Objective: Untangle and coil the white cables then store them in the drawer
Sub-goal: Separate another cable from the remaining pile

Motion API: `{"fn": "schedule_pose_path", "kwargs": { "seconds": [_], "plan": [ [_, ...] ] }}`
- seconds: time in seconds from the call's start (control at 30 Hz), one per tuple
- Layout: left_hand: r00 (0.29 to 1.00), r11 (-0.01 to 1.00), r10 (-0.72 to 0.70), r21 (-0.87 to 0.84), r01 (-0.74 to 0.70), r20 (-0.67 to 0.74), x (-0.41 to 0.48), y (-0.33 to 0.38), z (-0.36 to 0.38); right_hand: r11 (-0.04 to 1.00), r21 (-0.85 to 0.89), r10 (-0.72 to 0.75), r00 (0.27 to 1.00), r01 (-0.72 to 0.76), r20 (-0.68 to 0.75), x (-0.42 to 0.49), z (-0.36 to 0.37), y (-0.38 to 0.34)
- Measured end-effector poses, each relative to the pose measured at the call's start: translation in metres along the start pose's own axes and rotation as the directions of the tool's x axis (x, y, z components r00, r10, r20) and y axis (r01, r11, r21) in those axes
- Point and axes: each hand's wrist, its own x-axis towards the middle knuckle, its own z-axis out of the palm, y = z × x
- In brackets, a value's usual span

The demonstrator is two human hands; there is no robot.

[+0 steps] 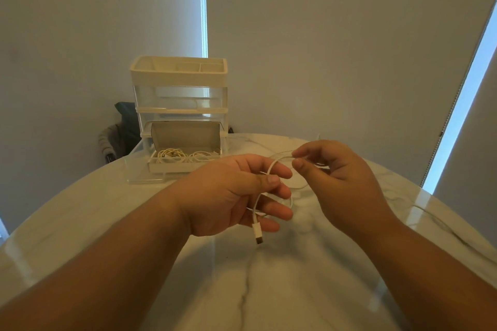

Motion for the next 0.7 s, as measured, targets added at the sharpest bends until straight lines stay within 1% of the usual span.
{"fn": "schedule_pose_path", "kwargs": {
  "seconds": [0.17, 0.3, 0.37, 0.47, 0.6, 0.7],
  "plan": [
    [0.996, 0.998, -0.004, -0.058, 0.009, 0.093, -0.0021, 0.0011, -0.0003, 0.998, -0.039, 0.051, 0.999, -0.052, -0.007, 0.0029, -0.0020, 0.0035],
    [0.999, 0.999, 0.029, -0.041, -0.028, 0.029, -0.0019, 0.0041, 0.0037, 0.997, -0.038, 0.068, 0.998, -0.067, 0.010, 0.0022, -0.0012, 0.0055],
    [0.999, 0.996, 0.041, -0.082, -0.040, 0.010, -0.0008, 0.0044, 0.0041, 0.997, -0.045, 0.069, 0.997, -0.068, 0.018, 0.0021, -0.0001, 0.0060],
    [0.998, 0.984, 0.053, -0.169, -0.049, 0.019, -0.0008, 0.0043, 0.0043, 0.996, -0.048, 0.072, 0.997, -0.072, -0.003, 0.0020, 0.0018, 0.0066],
    [0.998, 0.981, 0.068, -0.181, -0.069, -0.012, 0.0006, 0.0027, 0.0068, 0.996, -0.035, 0.078, 0.997, -0.079, -0.024, 0.0008, 0.0026, 0.0066],
    [0.997, 0.975, 0.070, -0.208, -0.075, -0.033, 0.0021, 0.0019, 0.0091, 0.995, -0.029, 0.092, 0.996, -0.092, -0.014, 0.0007, 0.0024, 0.0058]
  ]
}}
